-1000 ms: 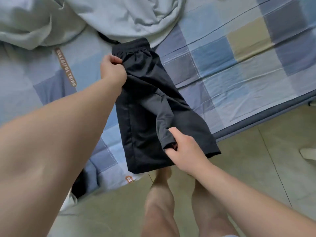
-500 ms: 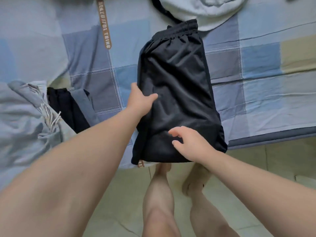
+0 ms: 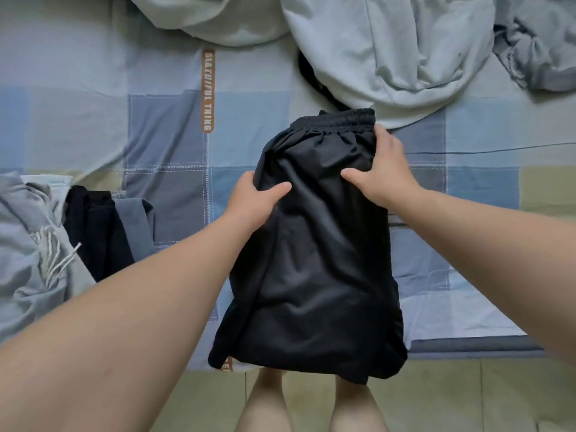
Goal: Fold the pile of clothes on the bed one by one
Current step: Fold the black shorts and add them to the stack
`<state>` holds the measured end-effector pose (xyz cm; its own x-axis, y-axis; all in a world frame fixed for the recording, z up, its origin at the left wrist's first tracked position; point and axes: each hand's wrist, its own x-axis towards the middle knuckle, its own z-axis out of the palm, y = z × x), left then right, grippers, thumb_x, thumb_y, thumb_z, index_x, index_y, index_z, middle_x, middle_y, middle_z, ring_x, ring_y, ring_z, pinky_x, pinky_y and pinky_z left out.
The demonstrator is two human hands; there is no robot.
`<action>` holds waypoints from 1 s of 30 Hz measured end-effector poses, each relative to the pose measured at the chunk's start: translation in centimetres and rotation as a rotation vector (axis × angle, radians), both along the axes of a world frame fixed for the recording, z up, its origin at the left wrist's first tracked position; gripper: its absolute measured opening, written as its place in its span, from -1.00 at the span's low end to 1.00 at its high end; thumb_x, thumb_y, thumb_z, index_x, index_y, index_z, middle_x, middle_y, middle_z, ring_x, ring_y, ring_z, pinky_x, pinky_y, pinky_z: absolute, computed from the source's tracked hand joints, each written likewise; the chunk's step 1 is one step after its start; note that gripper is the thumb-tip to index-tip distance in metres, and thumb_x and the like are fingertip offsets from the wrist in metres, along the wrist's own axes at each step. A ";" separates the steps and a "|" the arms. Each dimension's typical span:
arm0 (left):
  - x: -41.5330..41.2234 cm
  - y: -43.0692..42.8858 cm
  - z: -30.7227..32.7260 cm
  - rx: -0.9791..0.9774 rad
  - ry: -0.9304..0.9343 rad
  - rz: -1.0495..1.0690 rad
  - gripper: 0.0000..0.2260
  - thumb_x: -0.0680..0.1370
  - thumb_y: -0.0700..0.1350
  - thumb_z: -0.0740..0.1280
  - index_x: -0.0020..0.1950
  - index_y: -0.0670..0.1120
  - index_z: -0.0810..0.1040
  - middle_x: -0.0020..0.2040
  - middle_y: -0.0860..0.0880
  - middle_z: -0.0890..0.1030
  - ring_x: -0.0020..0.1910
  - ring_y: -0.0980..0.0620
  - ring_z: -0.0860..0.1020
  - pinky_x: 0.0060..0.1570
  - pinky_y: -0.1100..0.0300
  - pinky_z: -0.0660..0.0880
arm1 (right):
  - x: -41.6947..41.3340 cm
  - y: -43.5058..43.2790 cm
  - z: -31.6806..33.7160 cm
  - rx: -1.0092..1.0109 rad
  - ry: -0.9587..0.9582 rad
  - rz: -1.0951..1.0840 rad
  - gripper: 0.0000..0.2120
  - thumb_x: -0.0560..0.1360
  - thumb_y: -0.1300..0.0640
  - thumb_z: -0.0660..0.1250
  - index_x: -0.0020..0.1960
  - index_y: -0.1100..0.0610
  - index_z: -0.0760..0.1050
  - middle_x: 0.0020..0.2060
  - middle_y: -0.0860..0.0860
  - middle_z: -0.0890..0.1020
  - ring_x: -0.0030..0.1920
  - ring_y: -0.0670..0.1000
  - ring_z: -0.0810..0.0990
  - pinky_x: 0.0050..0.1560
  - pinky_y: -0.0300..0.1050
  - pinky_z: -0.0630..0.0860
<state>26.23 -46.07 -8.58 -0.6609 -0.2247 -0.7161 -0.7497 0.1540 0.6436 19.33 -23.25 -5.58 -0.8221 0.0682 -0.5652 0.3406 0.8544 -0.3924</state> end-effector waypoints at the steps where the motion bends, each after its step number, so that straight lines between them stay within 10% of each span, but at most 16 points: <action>1: -0.9 0.1 -0.1 0.015 0.012 0.018 -0.64 0.48 0.09 0.51 0.18 -0.01 0.54 0.06 0.06 0.66 0.05 0.03 0.64 0.12 0.07 0.56 | -0.9 0.3 -0.4 -0.111 -0.049 -0.087 -0.05 0.47 -0.15 0.48 0.63 -0.03 -0.04 0.57 0.04 0.22 0.52 0.13 0.28 0.48 0.16 0.29; 7: -3.5 1.3 -1.5 -0.122 0.034 0.030 -0.75 0.63 0.10 0.29 0.14 -0.04 0.59 0.07 0.00 0.66 0.10 -0.05 0.60 0.22 0.01 0.51 | -3.1 2.1 -2.1 -0.261 -0.073 -0.228 -0.78 0.56 -0.04 0.38 0.06 0.10 0.57 -0.05 0.01 0.65 0.06 0.13 0.62 0.21 0.12 0.56; 10: -3.1 2.4 -1.5 -0.197 0.046 -0.056 -0.74 0.65 0.09 0.24 0.13 -0.07 0.58 0.04 -0.01 0.64 0.07 -0.06 0.58 0.10 0.05 0.49 | -3.6 4.7 -2.1 -0.164 -0.043 -0.286 -0.67 0.59 0.06 0.27 -0.33 0.08 0.33 -0.36 0.05 0.41 -0.19 0.13 0.46 -0.03 0.13 0.56; 17: -2.8 4.4 -0.8 -0.273 -0.002 -0.190 -0.71 0.68 0.09 0.18 0.16 -0.10 0.51 0.09 -0.04 0.60 0.12 -0.11 0.54 0.02 0.09 0.38 | -3.7 6.2 -2.0 -0.277 -0.093 -0.308 -0.67 0.53 -0.16 0.37 0.15 0.02 0.41 -0.11 -0.09 0.52 -0.11 0.01 0.55 -0.08 -0.05 0.50; 24: -0.3 3.9 -1.1 -0.380 -0.111 -0.352 -0.61 0.58 0.25 0.29 0.20 -0.02 0.47 0.08 0.01 0.59 0.11 -0.10 0.54 -0.01 0.07 0.39 | -4.6 6.2 -3.9 -0.098 -0.072 -0.356 -0.69 0.63 0.05 0.26 -0.23 0.06 0.26 -0.27 0.03 0.36 -0.07 0.12 0.37 -0.07 -0.09 0.34; 30: 4.0 2.5 -1.5 -0.301 -0.202 -0.359 -0.52 0.44 0.28 0.46 0.21 0.02 0.55 0.13 0.04 0.65 0.14 -0.08 0.59 0.21 -0.04 0.51 | 0.8 6.6 -3.5 -0.485 -0.448 -0.513 -0.34 0.39 -0.28 0.50 0.38 -0.02 0.44 0.19 -0.08 0.59 0.09 -0.01 0.60 0.04 0.00 0.54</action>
<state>30.22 -43.59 -10.04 -0.5890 -0.2246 -0.7763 -0.7206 0.5809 0.3786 20.09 -16.69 -9.05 -0.4457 0.0380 -0.8944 0.8528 0.3219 -0.4113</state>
